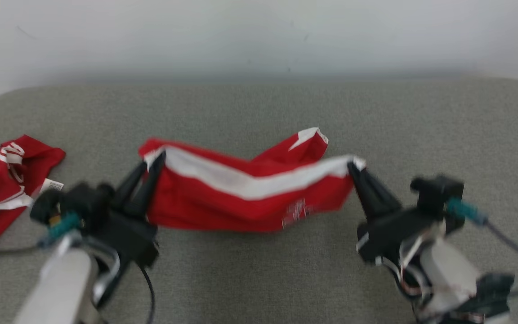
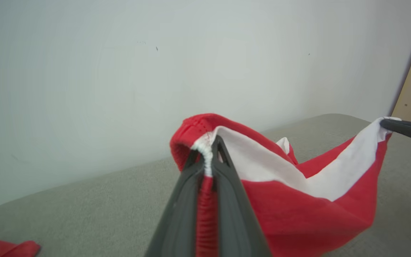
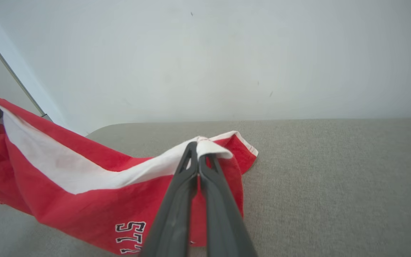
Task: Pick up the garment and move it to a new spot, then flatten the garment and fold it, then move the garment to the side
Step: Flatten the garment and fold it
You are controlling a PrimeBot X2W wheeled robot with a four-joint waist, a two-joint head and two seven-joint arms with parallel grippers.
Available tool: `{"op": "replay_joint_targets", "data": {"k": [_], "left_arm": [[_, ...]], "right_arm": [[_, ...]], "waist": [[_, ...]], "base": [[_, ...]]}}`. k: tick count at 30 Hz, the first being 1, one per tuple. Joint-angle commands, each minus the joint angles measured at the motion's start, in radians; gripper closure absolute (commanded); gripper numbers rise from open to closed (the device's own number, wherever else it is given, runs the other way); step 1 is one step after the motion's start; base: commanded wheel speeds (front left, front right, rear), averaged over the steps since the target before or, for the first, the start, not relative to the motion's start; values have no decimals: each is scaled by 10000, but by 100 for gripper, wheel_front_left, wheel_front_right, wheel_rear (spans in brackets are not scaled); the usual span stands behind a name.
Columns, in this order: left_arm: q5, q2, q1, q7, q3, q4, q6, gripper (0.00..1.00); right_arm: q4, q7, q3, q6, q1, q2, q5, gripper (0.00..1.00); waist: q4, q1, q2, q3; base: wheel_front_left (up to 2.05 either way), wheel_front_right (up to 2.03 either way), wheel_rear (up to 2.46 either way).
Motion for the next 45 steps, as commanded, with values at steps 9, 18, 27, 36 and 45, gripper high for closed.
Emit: {"op": "replay_joint_targets", "data": {"k": [9,18,27,36,45], "left_arm": [[-1572,1735,-5194,1197,-1448,794,9,100],[-3055,1754,-10697,1089,-2399,3528,6,100],[-3517,976,-13292,598,-2855,5433,6,100],[-3735,336,-14394,-99,-3196,6255,5,100],[-4255,386,-14177,-643,-3468,6668,5,100]], "right_arm": [[1567,764,97,5,-5247,139,1927,100],[4177,899,-436,5,-10883,604,3681,100],[6584,520,-389,5,-13731,674,3296,100],[7429,52,-153,5,-14707,541,3199,100],[7137,-218,546,5,-14367,338,3542,100]], "waist": [[-530,0,-1,2546],[-719,0,-1,3929],[-996,0,-1,3887],[-1106,0,-1,4007],[-1130,0,-1,4405]], "base": [[0,0,0],[0,0,0],[0,0,0],[0,0,0],[0,0,0]]}}
